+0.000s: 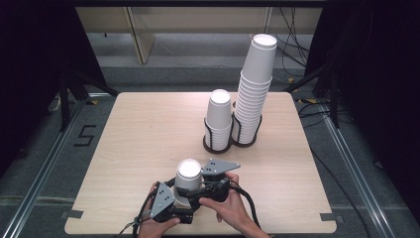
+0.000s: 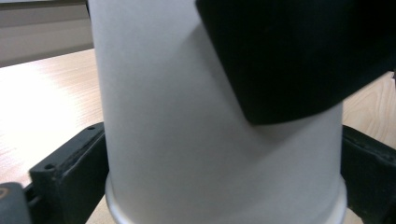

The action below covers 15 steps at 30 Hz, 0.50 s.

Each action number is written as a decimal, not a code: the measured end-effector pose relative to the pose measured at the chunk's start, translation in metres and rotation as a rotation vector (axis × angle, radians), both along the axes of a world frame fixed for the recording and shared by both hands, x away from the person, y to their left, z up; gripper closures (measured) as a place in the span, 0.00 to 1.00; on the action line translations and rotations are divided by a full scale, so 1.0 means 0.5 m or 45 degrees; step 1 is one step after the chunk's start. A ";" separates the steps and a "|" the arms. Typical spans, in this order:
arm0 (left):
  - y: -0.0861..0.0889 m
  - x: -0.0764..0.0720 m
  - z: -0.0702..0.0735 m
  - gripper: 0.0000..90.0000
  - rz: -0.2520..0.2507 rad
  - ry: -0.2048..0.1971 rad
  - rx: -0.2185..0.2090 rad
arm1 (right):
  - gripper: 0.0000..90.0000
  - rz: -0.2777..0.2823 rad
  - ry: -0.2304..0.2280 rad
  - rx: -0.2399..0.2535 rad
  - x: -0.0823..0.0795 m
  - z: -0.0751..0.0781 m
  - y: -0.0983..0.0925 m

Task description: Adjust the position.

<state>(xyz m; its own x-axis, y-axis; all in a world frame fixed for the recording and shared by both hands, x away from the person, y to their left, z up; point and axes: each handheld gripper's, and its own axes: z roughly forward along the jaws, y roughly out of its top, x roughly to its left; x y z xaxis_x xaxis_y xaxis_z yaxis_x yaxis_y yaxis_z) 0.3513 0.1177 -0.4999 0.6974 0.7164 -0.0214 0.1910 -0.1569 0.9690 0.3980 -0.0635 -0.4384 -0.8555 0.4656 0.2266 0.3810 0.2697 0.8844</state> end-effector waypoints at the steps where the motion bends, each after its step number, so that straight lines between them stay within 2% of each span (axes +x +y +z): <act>1: 0.001 0.000 0.000 0.03 -0.003 0.006 0.001 | 0.19 0.008 0.028 0.002 0.001 -0.002 0.001; 4: 0.002 0.000 0.000 0.05 -0.011 0.012 0.028 | 0.18 -0.001 0.033 -0.017 0.001 -0.001 0.000; 8: 0.002 0.001 0.002 0.07 -0.025 0.011 0.044 | 0.17 0.036 0.044 -0.023 0.007 -0.001 -0.002; 9: 0.004 0.001 0.004 0.07 -0.026 0.013 0.066 | 0.17 0.043 0.039 -0.020 0.007 0.002 -0.005; 11: 0.007 0.003 0.003 0.08 -0.026 0.025 0.076 | 0.17 0.027 0.042 -0.017 0.005 0.009 -0.010; 13: 0.009 0.007 0.001 0.08 -0.032 0.030 0.075 | 0.18 0.024 0.013 -0.020 0.007 0.020 -0.019; 15: 0.009 0.007 0.001 0.08 -0.039 0.039 0.100 | 0.18 0.032 0.023 0.003 0.009 0.032 -0.027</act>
<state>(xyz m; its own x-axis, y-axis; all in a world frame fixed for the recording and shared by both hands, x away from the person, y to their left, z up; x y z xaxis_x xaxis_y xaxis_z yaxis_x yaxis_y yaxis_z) 0.3546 0.1220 -0.4993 0.7189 0.6950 0.0120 0.2146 -0.2383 0.9472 0.4023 -0.0768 -0.4227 -0.8626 0.4437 0.2430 0.3899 0.2772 0.8781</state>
